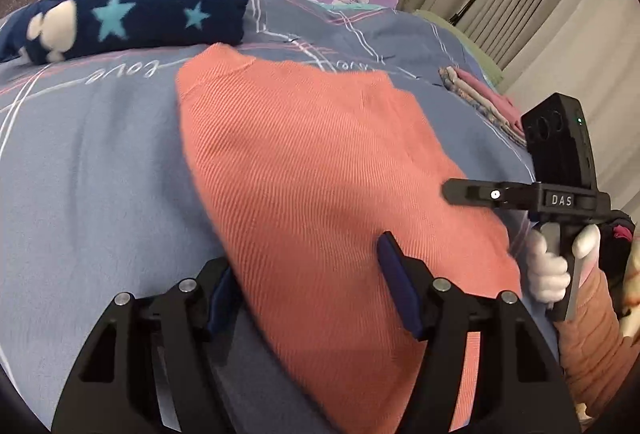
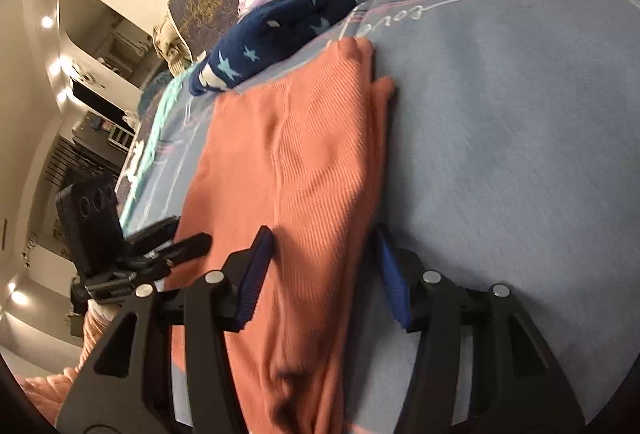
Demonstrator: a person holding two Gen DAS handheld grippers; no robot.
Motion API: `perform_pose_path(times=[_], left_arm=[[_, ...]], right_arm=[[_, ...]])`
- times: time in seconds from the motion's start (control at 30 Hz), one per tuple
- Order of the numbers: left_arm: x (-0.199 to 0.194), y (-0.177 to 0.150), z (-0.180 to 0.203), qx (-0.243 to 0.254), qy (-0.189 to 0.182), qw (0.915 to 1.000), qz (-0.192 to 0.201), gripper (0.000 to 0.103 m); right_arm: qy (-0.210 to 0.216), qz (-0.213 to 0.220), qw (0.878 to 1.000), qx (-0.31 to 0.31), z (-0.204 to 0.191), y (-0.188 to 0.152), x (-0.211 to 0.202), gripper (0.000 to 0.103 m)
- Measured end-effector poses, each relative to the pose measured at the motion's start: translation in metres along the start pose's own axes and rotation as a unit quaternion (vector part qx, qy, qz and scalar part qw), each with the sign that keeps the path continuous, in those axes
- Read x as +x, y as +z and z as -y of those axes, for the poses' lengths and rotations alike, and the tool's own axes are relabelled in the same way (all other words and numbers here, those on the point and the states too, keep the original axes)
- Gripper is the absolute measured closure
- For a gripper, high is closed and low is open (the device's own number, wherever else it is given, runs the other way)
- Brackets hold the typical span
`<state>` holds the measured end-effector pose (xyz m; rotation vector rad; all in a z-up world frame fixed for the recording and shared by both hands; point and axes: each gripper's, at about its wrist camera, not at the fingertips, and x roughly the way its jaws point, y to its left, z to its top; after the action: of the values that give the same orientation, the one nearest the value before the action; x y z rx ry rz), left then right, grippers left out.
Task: Fold small clothes
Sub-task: 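Lift the folded shirt with both grippers and carry it across the bed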
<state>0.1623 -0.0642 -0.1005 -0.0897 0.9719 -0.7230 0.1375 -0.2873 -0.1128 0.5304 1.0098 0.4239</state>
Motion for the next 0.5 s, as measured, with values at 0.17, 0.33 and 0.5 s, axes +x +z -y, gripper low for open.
perform_pose_path(times=[0.17,0.33,0.5], left_arm=[[0.008,0.013,0.011,0.007,0.020,0.9997,0.008,0.068],[-0.013,0.018,0.053,0.087,0.089,0.9912,0.044,0.076],[-0.044,0.045,0.087,0.120,0.075,0.9851,0.098,0.076]], right_arm=[[-0.019,0.016,1.000,0.003,-0.005,0.011,0.012,0.077],[-0.076,0.065,0.993,-0.064,-0.044,0.002,-0.013,0.082],[-0.103,0.151,0.977,-0.108,-0.072,0.003,-0.068,0.082]])
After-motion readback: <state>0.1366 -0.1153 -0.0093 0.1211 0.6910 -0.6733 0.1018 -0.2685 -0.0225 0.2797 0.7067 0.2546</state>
